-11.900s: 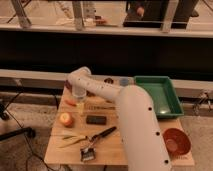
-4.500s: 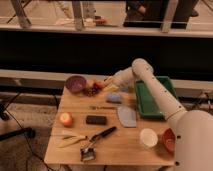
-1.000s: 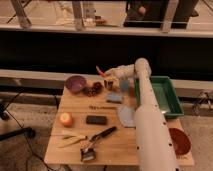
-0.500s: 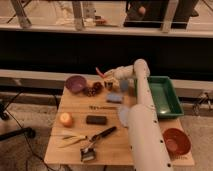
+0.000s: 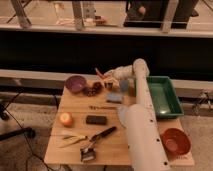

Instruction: Place pepper in metal cup

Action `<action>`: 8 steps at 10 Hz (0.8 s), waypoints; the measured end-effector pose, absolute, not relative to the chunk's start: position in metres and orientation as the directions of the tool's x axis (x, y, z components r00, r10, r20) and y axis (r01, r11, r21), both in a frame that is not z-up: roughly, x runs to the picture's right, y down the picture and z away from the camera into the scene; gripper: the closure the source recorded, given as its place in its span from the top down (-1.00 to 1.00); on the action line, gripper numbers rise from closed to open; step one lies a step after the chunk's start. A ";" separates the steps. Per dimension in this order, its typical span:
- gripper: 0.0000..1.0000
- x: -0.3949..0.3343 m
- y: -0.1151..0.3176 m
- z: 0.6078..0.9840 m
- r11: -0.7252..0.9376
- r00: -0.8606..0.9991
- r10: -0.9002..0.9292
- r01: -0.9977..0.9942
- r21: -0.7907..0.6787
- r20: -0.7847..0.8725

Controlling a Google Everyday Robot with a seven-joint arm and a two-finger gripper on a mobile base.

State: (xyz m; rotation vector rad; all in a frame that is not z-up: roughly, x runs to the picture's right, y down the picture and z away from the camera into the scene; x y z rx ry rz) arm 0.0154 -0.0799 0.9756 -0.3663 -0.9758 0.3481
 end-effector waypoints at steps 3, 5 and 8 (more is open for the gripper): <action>0.51 0.014 -0.080 0.976 0.885 0.515 0.443 -0.119 -0.451 0.734; 0.60 0.014 -0.080 0.976 0.885 0.515 0.443 -0.119 -0.451 0.734; 0.60 0.015 -0.080 0.976 0.885 0.515 0.443 -0.120 -0.450 0.734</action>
